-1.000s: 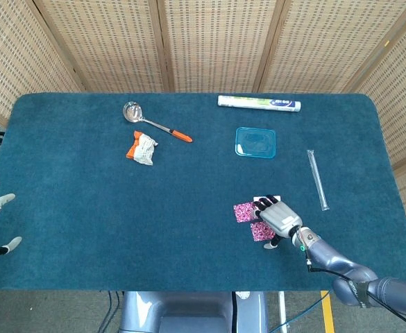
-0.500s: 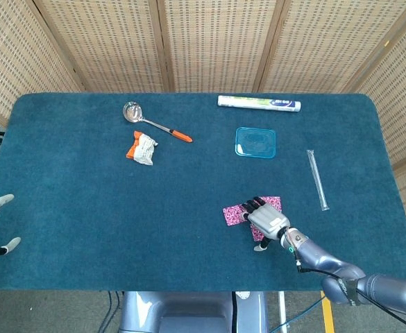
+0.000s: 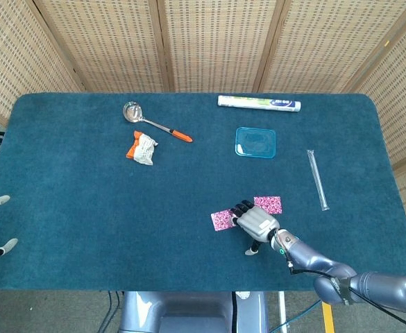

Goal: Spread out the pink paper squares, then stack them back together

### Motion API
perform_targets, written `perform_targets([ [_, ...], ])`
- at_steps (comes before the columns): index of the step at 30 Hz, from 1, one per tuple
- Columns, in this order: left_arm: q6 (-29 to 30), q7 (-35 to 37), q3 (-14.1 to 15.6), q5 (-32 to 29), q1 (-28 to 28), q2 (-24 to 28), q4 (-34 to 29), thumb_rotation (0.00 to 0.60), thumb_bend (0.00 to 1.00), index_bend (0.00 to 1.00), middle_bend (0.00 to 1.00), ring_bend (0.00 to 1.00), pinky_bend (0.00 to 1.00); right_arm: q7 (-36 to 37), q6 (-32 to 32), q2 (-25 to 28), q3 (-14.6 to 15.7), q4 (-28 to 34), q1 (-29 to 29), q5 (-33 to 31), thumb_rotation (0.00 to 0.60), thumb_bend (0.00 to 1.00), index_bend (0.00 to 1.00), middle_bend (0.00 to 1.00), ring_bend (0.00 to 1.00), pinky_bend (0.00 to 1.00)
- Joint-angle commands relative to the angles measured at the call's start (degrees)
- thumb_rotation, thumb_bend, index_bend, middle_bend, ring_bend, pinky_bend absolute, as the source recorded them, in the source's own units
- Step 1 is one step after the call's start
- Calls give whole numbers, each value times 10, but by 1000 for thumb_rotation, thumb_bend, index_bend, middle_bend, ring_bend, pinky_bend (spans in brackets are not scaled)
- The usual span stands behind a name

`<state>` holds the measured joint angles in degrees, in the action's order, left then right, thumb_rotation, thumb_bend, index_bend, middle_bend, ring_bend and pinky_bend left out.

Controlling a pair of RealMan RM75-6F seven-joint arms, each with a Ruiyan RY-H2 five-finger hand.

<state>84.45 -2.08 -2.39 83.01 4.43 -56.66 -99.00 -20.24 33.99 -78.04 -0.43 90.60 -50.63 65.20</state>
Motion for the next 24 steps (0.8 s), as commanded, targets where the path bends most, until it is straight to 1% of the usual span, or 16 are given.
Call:
perform_targets([
  [1,1,3,0,1,-1,-1,2,600,133,201,0,0,0,-8,8,10,-3,13,-5,-6,456,0,216,101,0,0],
  [7,3,11,1,3,-3,-4,8,600,134,201,0,0,0,-6,26,28,-11,35,-6,-16,454,0,216,109,0,0],
  [16,6,16,1,6,-5,-2,9,600,133,201,0,0,0,-1,72,58,-25,63,2,-4,455,0,216,127,0,0],
  [17,6,16,1,7,-5,-2,9,600,133,201,0,0,0,0,78,59,-26,63,4,-4,463,0,218,131,0,0],
  [21,5,15,0,8,-4,-2,7,600,133,201,0,0,0,-8,110,66,-27,60,17,0,572,0,257,149,0,0],
  [22,5,14,0,8,-3,-2,7,600,133,201,0,0,0,-9,119,68,-28,59,21,-1,589,2,270,150,0,0],
  [24,4,12,0,9,-2,-2,6,600,133,201,0,0,0,-4,133,71,-30,58,29,-3,600,29,291,150,0,0],
])
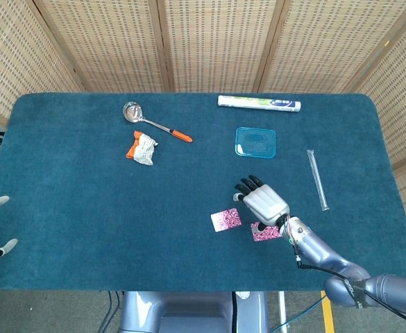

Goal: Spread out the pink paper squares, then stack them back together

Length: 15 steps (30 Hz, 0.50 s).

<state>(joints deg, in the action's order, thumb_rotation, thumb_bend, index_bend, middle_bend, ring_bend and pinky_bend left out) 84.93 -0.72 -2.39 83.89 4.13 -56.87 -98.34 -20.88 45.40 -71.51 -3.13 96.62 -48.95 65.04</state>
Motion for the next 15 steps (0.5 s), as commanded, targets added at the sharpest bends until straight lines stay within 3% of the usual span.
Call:
perform_targets([
  [1,-2,-2,0,1,2,0,-1,600,133,201,0,0,0,5,22,6,-3,-4,15,-1,600,42,300,150,0,0],
  [7,-6,-14,-2,9,9,-1,-10,600,133,201,0,0,0,35,47,-4,-3,-47,41,0,600,145,351,148,0,0],
  [15,-13,-24,-2,10,14,3,-18,600,133,211,0,0,0,39,43,-29,-4,-96,50,-10,600,206,373,134,0,0],
])
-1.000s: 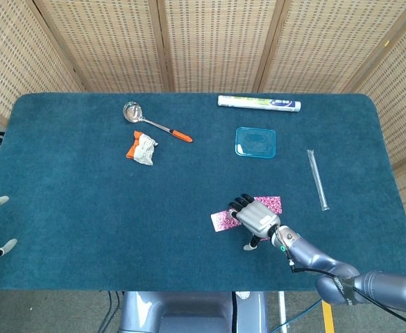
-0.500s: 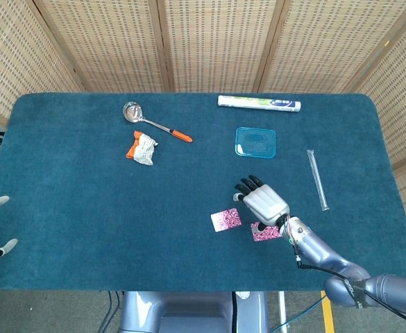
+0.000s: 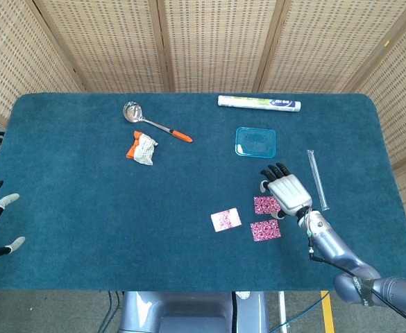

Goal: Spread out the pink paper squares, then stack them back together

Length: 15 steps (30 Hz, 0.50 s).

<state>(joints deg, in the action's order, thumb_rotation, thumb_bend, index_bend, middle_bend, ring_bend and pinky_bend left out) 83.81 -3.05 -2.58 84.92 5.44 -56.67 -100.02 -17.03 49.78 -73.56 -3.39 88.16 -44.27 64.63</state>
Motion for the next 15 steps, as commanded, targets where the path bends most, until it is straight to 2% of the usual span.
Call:
perform_targets([
  [1,-2,-1,0,0,2,1,-2,600,133,212,0,0,0,0,-2,-12,-2,-17,4,-9,600,208,373,134,0,0],
  [15,-16,-4,0,-2,10,0,-1,600,133,214,0,0,0,-21,-15,-51,-8,-67,6,-43,600,208,373,128,0,0],
])
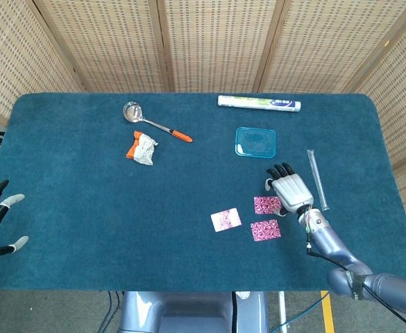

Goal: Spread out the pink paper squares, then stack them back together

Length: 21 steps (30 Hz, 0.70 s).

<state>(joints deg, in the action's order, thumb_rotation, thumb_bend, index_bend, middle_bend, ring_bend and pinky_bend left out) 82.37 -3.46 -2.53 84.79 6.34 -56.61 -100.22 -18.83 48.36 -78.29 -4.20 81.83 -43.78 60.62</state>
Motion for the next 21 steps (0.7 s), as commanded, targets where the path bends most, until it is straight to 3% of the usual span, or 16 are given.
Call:
perform_targets([
  [1,-2,1,0,-1,2,0,1,600,133,213,0,0,0,-4,0,-5,0,-4,2,-4,600,208,373,128,0,0],
  [21,5,7,3,-3,-3,2,5,600,133,213,0,0,0,-10,1,-53,4,-52,18,-11,600,208,373,128,0,0],
])
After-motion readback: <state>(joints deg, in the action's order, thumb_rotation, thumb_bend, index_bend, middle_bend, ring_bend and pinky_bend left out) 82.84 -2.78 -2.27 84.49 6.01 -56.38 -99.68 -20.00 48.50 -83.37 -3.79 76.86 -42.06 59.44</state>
